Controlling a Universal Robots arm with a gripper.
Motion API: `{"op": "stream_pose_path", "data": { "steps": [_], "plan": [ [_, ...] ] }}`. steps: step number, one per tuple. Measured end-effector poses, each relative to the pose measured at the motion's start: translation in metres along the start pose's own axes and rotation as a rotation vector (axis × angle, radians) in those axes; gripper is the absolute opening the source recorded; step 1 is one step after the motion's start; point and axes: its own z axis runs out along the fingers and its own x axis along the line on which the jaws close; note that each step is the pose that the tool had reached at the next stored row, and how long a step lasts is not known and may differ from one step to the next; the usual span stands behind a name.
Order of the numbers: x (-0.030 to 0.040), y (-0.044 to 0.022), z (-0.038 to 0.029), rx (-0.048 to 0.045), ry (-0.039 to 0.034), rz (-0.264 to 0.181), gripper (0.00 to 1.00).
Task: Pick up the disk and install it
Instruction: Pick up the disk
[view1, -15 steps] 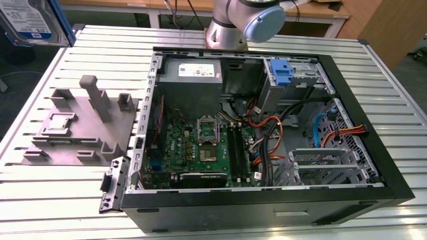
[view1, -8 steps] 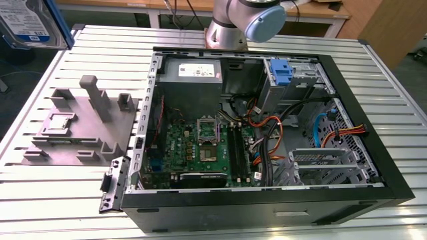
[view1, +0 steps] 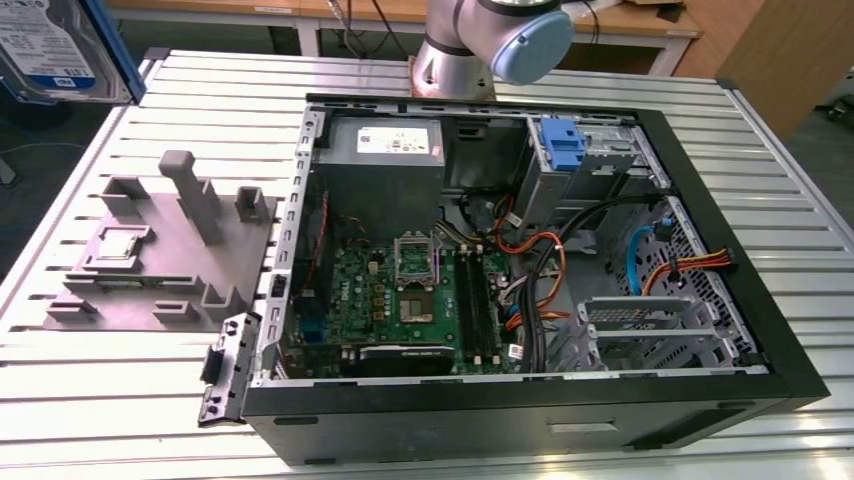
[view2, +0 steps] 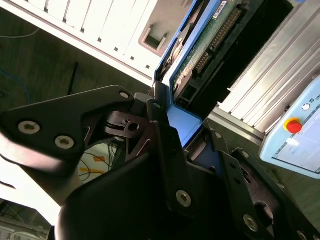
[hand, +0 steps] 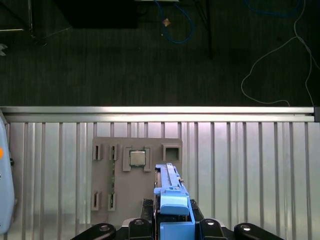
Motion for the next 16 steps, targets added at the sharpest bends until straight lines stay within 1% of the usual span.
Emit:
{"op": "stream_pose_path", "data": {
  "steps": [2,6,16],
  "plan": [
    [0.0014,0.0000,-0.0001,0.0000,0.0000,0.000,0.37],
    [0.0016,-0.0001,-0.0011,-0.0001,0.0001,0.000,0.37],
    [0.0009,-0.0002,-0.0141,-0.0001,0.0000,0.000,0.37]
  ]
}}
